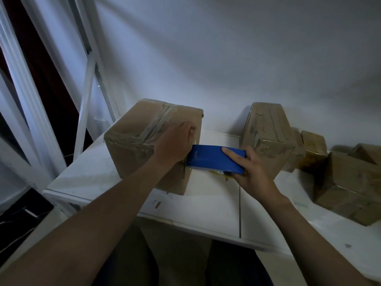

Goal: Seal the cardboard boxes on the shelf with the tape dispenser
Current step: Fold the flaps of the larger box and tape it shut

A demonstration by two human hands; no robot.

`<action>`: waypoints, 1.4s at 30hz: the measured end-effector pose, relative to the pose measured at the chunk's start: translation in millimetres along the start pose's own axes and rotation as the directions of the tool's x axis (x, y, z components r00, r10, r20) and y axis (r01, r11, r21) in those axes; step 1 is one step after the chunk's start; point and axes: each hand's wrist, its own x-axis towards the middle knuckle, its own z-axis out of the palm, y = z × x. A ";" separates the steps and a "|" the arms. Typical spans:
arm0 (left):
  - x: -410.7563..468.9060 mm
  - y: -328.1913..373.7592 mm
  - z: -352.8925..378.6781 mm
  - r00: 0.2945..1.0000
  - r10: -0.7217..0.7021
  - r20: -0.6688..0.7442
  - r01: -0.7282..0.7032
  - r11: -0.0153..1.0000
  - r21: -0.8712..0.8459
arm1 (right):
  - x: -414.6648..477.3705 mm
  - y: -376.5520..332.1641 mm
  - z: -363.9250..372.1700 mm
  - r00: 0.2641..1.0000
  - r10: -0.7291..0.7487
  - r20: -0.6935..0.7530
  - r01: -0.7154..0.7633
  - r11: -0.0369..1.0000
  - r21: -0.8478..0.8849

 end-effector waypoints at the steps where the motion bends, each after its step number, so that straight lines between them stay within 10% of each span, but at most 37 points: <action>1: -0.1 -3.4 0.6 1.000 -0.016 -0.006 0.016 1.000 0.010 | 0.2 0.7 -2.5 1.000 0.003 0.001 -0.003 1.000 -0.001; 31: 2.6 -13.7 7.5 1.000 -0.017 0.009 0.017 0.999 0.047 | 40.6 -61.8 -30.7 0.874 0.416 0.251 -0.313 0.878 -0.362; 42: 3.4 -10.9 8.2 1.000 0.011 0.021 -0.014 0.993 0.119 | 68.4 -85.2 -37.7 0.871 0.407 0.274 -0.186 0.791 -0.584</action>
